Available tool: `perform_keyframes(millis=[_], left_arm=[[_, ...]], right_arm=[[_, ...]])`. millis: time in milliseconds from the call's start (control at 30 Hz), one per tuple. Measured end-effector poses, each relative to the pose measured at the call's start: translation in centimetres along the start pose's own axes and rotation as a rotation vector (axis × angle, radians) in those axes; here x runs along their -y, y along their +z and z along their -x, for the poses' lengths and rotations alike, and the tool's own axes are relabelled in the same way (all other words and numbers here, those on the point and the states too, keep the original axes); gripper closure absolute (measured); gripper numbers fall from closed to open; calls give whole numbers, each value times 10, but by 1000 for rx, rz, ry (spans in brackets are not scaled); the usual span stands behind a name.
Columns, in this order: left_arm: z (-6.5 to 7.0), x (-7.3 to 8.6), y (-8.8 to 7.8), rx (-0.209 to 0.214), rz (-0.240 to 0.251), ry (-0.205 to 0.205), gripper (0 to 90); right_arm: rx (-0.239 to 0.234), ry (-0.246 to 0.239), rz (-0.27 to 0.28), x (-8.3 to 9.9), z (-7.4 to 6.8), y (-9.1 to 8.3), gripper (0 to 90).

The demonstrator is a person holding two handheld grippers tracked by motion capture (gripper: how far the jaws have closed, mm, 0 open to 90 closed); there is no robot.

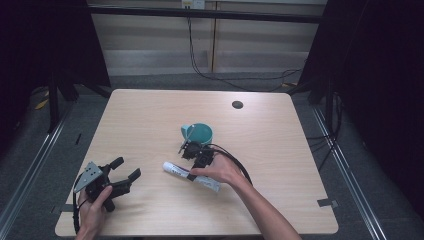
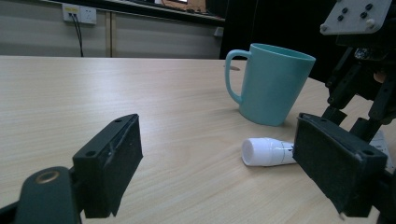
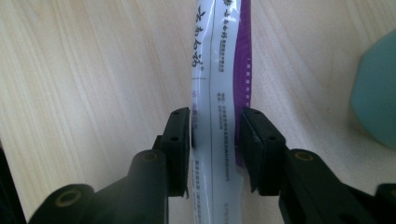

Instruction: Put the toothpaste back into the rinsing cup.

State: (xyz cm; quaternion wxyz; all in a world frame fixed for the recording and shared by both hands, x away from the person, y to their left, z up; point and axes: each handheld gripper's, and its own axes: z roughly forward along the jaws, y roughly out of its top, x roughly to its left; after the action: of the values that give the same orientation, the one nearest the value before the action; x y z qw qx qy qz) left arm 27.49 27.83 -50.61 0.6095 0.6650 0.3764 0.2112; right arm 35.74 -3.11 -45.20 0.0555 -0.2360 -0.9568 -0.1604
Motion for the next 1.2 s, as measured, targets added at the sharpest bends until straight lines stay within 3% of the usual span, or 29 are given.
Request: perform_keyframes(millis=[100, 267, 600, 733, 933, 1000, 1033, 1100, 1200], left_arm=[[0, 0, 0, 1, 0, -3, 156], [0, 0, 0, 2, 2, -5, 157], [-1, 0, 0, -1, 1, -8, 157], [0, 0, 0, 1, -2, -8, 157], [0, 0, 0, 1, 0, -3, 157], [0, 0, 0, 2, -2, -8, 157], [0, 0, 0, 1, 0, -12, 157], [0, 0, 0, 4, -3, -11, 157], [-1, 0, 0, 2, -8, -4, 157]], right_arm=[[14, -16, -11, -2, -1, 2, 631], [18, 0, -41, -7, 0, 7, 597], [44, -42, -72, -11, -1, 17, 569], [45, -32, -72, -11, -2, 18, 579], [54, -39, -85, -14, -2, 15, 632], [61, -28, -68, -13, 0, 10, 754], [79, -29, -56, -13, 2, 5, 762], [55, -29, -62, -12, 6, 6, 762], [57, -36, -74, -14, 7, 6, 760]])
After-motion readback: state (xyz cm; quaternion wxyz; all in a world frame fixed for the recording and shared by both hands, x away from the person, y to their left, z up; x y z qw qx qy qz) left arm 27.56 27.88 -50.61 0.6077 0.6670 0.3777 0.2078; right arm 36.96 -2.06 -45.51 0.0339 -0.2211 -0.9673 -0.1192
